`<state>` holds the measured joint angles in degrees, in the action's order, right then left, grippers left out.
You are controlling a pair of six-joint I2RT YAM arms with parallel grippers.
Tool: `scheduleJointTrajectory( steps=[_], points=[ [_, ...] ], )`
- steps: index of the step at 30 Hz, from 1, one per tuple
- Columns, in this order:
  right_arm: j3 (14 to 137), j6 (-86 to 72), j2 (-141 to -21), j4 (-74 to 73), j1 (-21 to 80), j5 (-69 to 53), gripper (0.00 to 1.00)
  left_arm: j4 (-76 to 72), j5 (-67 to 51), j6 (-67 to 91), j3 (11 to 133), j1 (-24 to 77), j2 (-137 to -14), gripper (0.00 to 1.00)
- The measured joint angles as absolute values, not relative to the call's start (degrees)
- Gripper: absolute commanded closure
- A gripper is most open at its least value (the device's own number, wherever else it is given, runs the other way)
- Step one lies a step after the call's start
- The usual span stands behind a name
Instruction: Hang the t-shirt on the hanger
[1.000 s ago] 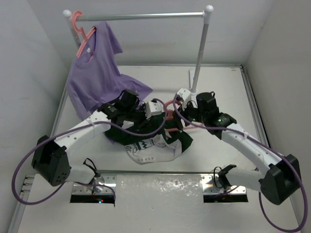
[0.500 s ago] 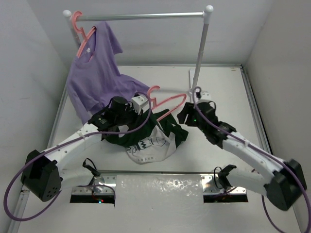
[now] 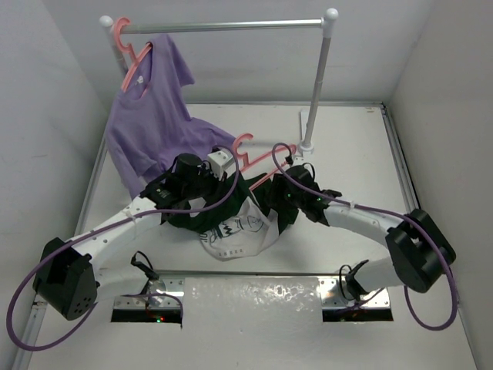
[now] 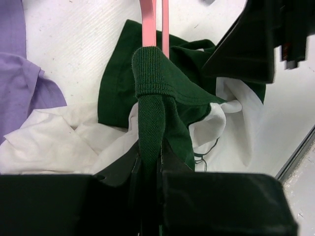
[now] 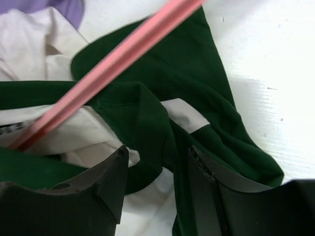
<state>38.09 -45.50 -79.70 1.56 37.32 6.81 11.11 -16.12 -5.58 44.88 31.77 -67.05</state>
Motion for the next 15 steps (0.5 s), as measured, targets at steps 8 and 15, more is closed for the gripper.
scheduleJointTrajectory(
  steps=[8,15],
  points=[
    [38.72,-49.65,-88.27,3.68,37.32,5.23,0.82,9.96,-16.1,-5.54,44.88,31.77,-67.05,1.0],
    [37.17,-52.93,-84.51,-0.27,32.12,6.2,1.0,10.15,-17.37,-7.31,44.88,31.0,-66.67,1.0]
  ],
)
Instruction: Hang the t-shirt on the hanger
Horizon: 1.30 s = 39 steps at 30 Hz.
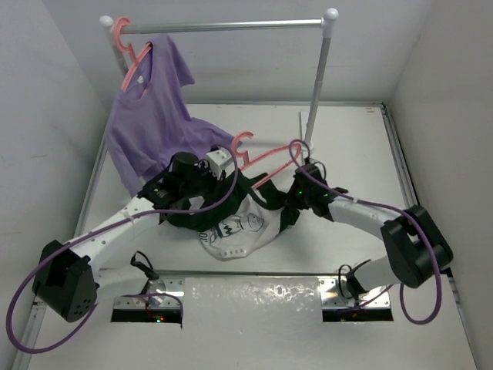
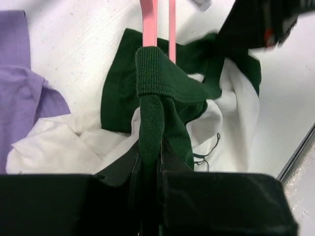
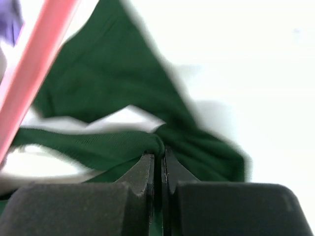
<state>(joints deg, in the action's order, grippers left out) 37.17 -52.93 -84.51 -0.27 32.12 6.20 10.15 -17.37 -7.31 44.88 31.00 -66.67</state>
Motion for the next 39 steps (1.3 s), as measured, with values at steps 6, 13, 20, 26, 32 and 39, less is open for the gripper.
scheduleJointTrajectory(
  steps=[6,13,20,26,32,39],
  points=[
    [34.11,-51.35,-77.21,-2.02,19.18,2.22,1.0,10.79,-24.18,-15.92,44.86,28.4,-64.4,1.0],
    [31.97,-48.23,-71.55,-4.01,4.34,-12.6,1.0,17.93,-32.71,-37.76,44.16,28.56,-61.6,1.0],
    [36.14,-39.92,-69.63,-12.82,0.01,-17.78,1.0,17.82,-26.11,-41.65,44.05,29.28,-63.75,1.0],
    [42.68,-28.38,-68.14,-20.58,-0.01,-15.51,1.0,17.19,-21.34,-45.1,44.05,31.16,-65.69,1.0],
    [46.22,-16.84,-67.72,-26.17,4.64,-7.64,1.0,17.15,-18.04,-51.44,44.6,32.97,-66.81,1.0],
    [49.17,-9.3,-67.66,-28.05,9.15,-3.38,1.0,19.33,-14.66,-55.05,46.15,33.1,-69.69,1.0]
  ],
)
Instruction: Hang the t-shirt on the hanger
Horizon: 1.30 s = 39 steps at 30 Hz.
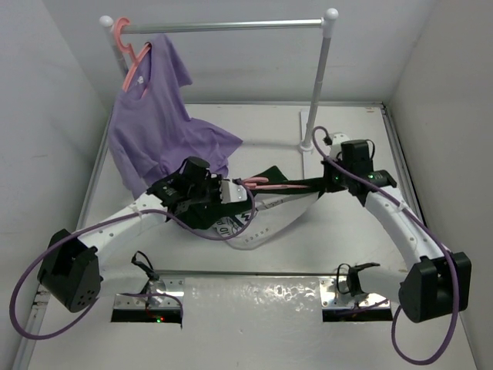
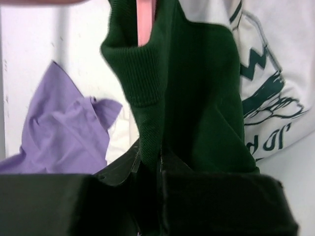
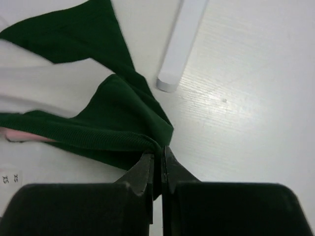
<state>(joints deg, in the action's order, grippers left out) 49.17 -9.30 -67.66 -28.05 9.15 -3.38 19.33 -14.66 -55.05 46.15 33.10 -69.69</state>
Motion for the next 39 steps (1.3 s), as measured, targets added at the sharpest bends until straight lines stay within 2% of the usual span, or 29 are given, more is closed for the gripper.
scheduleJointTrajectory(
  steps=[5,8,9,10,11,12,14,17,18,19,22,24,27,30,32,34,39],
  points=[
    [51.83,-1.26,-67.66,-28.82,17.76,0.58,1.0,22.76,-9.8,-55.59,46.61,34.61,-72.29,1.0],
    [51.86,1.19,-67.66,-28.51,19.53,-0.75,0.98,25.69,-9.65,-54.02,48.88,35.81,-73.19,1.0],
    [51.57,1.65,-67.55,-27.9,19.51,-1.91,0.88,26.61,-10.11,-53.32,50.02,35.97,-73.32,1.0],
    [50.98,2.09,-67.31,-26.85,19.49,-3.07,0.69,27.35,-11.09,-52.42,51.09,35.99,-73.32,1.0],
    [50.3,2.48,-66.89,-26.0,19.46,-4.19,0.43,27.99,-12.25,-51.77,52.01,35.97,-73.28,1.0],
    [49.89,2.68,-66.52,-25.71,19.44,-4.99,0.34,28.42,-13.74,-51.03,52.8,35.97,-73.21,1.0],
    [49.74,4.4,-65.98,-25.74,19.25,-7.07,0.25,29.28,-16.69,-50.24,53.43,35.97,-72.77,1.0],
    [50.37,6.57,-64.79,-26.11,18.98,-10.96,0.26,31.31,-20.47,-49.84,53.45,35.97,-72.29,1.0],
    [50.96,7.51,-64.14,-26.2,18.92,-12.97,0.42,31.94,-21.52,-49.8,53.45,35.97,-72.27,1.0],
    [51.77,8.54,-63.33,-26.13,18.87,-15.66,0.5,32.51,-22.61,-49.65,53.45,35.97,-72.27,1.0],
    [54.35,10.13,-61.01,-25.34,19.03,-24.08,0.61,33.21,-25.32,-48.97,53.41,35.77,-72.29,1.0],
    [55.2,11.31,-60.03,-25.08,19.29,-29.23,0.63,33.23,-27.18,-48.21,53.41,35.29,-72.29,1.0],
    [55.31,13.41,-60.77,-27.11,19.49,-35.73,0.61,33.26,-29.61,-47.51,53.41,33.95,-72.34,1.0],
    [53.89,14.35,-63.02,-28.6,19.79,-40.07,0.52,33.3,-31.35,-47.48,53.41,32.91,-72.34,1.0],
    [51.79,14.37,-63.83,-27.92,20.08,-41.32,0.42,33.3,-32.25,-47.51,53.41,32.84,-72.34,1.0],
    [49.36,14.24,-64.38,-26.28,20.14,-42.11,0.38,33.3,-33.08,-47.51,53.41,32.82,-72.36,1.0],
    [48.07,13.45,-67.92,-21.52,20.93,-42.72,0.38,33.3,-34.17,-47.48,53.43,32.73,-72.55,1.0]
  ],
)
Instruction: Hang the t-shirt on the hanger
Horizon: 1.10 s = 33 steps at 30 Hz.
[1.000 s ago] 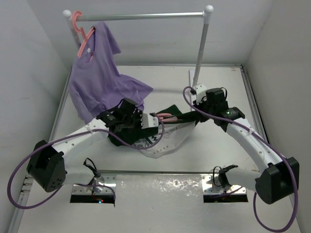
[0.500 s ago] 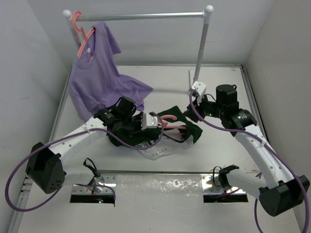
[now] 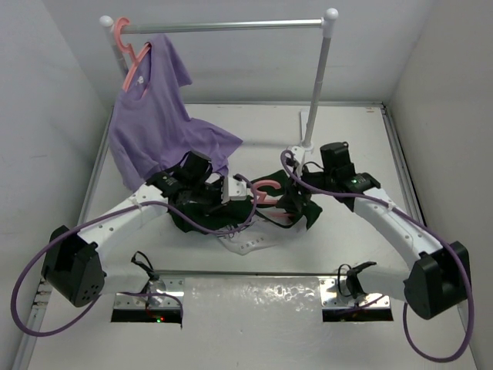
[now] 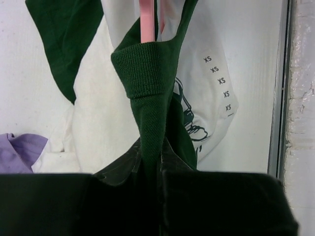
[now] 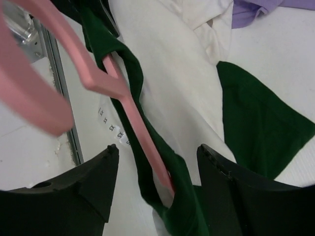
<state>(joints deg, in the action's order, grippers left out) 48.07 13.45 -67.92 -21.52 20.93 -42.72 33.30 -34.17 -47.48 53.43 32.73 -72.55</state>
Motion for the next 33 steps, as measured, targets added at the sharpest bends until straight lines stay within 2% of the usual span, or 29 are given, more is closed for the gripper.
scheduleJointTrajectory(
  steps=[6,9,13,18,21,22,23,24,27,28,33],
  points=[
    [47.24,11.88,-73.14,-14.72,24.27,-41.93,0.44,33.32,-34.74,-47.16,53.91,32.67,-73.25,1.0],
    [46.46,10.87,-74.87,-12.29,24.99,-41.91,0.52,33.26,-34.92,-46.57,54.22,32.58,-73.32,1.0],
    [45.47,9.37,-75.72,-8.97,25.39,-41.85,0.65,33.08,-35.46,-45.43,54.33,31.79,-73.41,1.0],
    [44.31,8.12,-75.72,-6.61,25.82,-43.57,0.98,32.01,-36.42,-44.01,54.48,30.24,-73.65,1.0],
    [43.92,8.12,-75.68,-6.07,26.17,-45.3,1.0,32.23,-37.3,-44.1,54.54,29.19,-73.95,1.0],
    [43.7,8.1,-75.57,-6.02,26.17,-45.6,1.0,32.42,-37.6,-44.1,54.54,29.17,-74.0,0.89],
    [43.42,7.99,-75.37,-5.98,26.17,-45.82,1.0,32.6,-37.87,-44.12,54.54,29.17,-74.02,0.74],
    [43.03,7.73,-75.05,-6.04,26.17,-46.35,1.0,32.4,-38.26,-44.14,54.54,29.17,-74.02,0.47],
    [42.19,6.33,-74.06,-6.09,26.26,-46.35,1.0,30.81,-40.03,-43.42,54.87,29.17,-74.02,0.03],
    [42.06,5.93,-73.76,-6.11,26.2,-45.95,1.0,30.52,-40.27,-42.83,54.89,29.17,-74.02,0.0],
    [40.71,4.91,-71.2,-6.07,25.78,-42.89,1.0,25.3,-37.19,-34.85,54.94,28.84,-73.49,0.0]
  ],
)
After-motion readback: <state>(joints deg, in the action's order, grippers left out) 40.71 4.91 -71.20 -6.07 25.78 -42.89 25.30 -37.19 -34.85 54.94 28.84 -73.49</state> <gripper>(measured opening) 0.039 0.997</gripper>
